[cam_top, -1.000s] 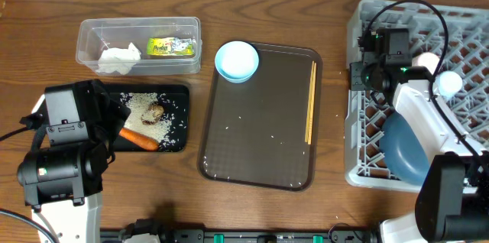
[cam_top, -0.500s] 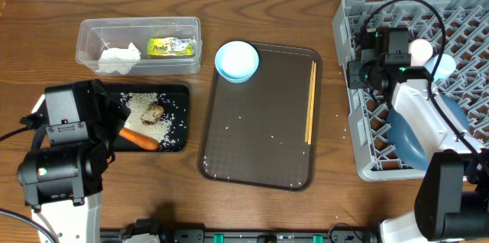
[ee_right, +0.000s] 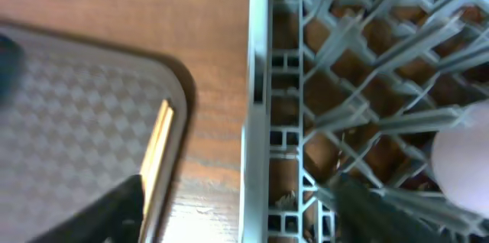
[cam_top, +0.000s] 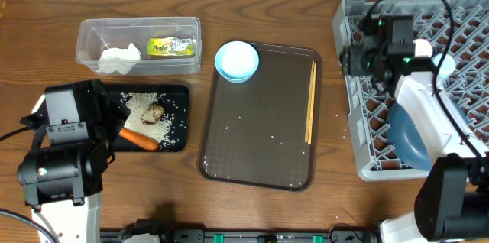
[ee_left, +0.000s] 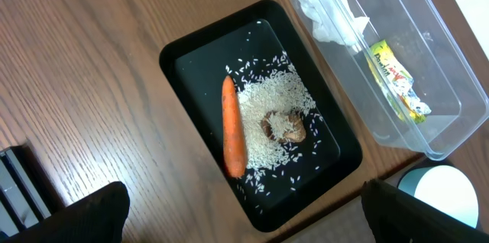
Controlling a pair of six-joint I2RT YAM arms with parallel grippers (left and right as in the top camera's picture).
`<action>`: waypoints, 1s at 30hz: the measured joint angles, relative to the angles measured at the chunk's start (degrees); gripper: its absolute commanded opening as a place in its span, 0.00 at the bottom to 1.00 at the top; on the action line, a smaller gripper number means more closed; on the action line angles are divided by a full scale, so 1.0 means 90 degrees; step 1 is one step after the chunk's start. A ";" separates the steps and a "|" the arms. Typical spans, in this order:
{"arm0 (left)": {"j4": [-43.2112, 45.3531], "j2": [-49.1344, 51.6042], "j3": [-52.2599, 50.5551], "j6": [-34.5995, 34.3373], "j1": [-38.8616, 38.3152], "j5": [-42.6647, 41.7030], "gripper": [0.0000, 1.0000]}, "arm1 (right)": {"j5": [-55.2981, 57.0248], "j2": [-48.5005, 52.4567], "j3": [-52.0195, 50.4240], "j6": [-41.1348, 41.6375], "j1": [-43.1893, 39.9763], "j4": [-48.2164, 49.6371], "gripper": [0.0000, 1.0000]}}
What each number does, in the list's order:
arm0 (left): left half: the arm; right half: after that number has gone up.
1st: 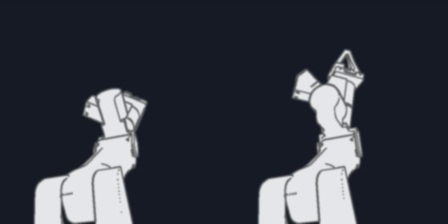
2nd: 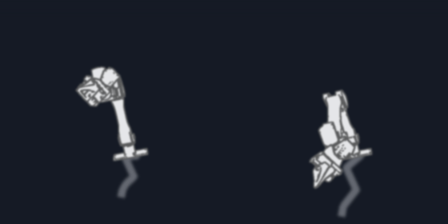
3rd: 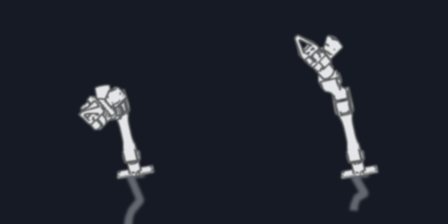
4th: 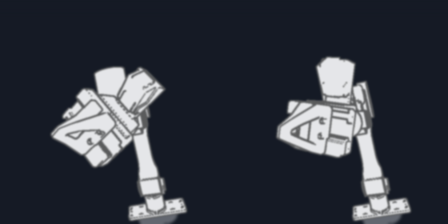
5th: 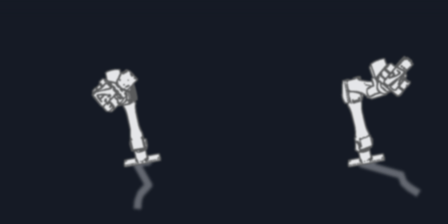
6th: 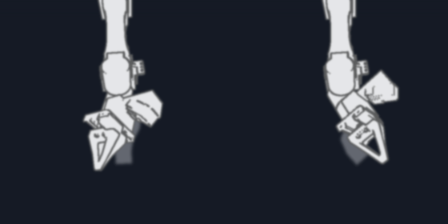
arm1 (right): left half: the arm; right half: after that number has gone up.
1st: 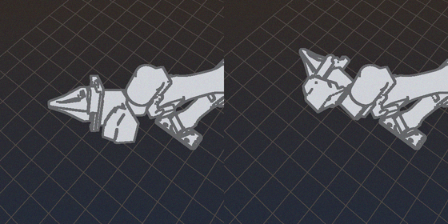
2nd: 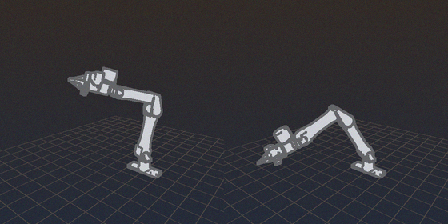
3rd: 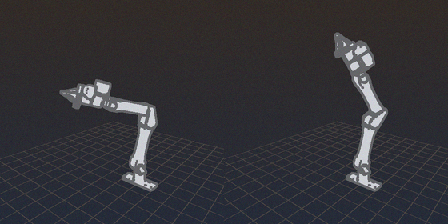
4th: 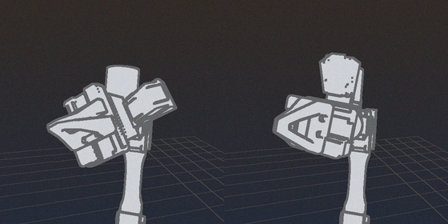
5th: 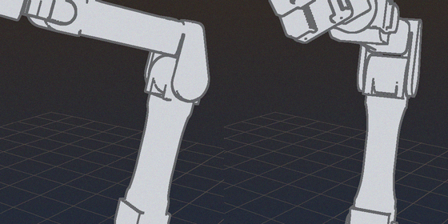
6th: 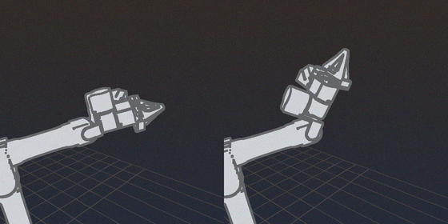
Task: Sort waste into correct bins and load items into the dishwasher rack
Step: 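Move the right gripper left to the small light-blue bowl and grasp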
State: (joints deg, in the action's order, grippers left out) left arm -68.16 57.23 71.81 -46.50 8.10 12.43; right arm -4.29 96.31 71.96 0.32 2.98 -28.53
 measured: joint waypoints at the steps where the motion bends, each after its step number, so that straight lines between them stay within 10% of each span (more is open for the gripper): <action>1: -0.0002 0.0000 0.0000 0.0000 0.0000 0.0000 0.98 | -0.0002 -0.0010 0.0080 0.0000 0.0000 -0.0085 0.79; 16: 0.0000 0.0000 0.0000 0.0000 0.0000 0.0002 0.98 | -0.1615 -0.0155 0.1197 0.0104 0.1477 0.0226 0.82; 30: 0.0002 0.0000 0.0000 0.0000 0.0000 0.0000 0.98 | -0.0151 0.1870 0.1282 -0.0143 0.3949 0.1676 0.96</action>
State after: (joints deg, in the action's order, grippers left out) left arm -68.14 57.23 71.81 -46.50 8.10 12.43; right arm -5.65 113.14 83.50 -0.97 38.52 -13.45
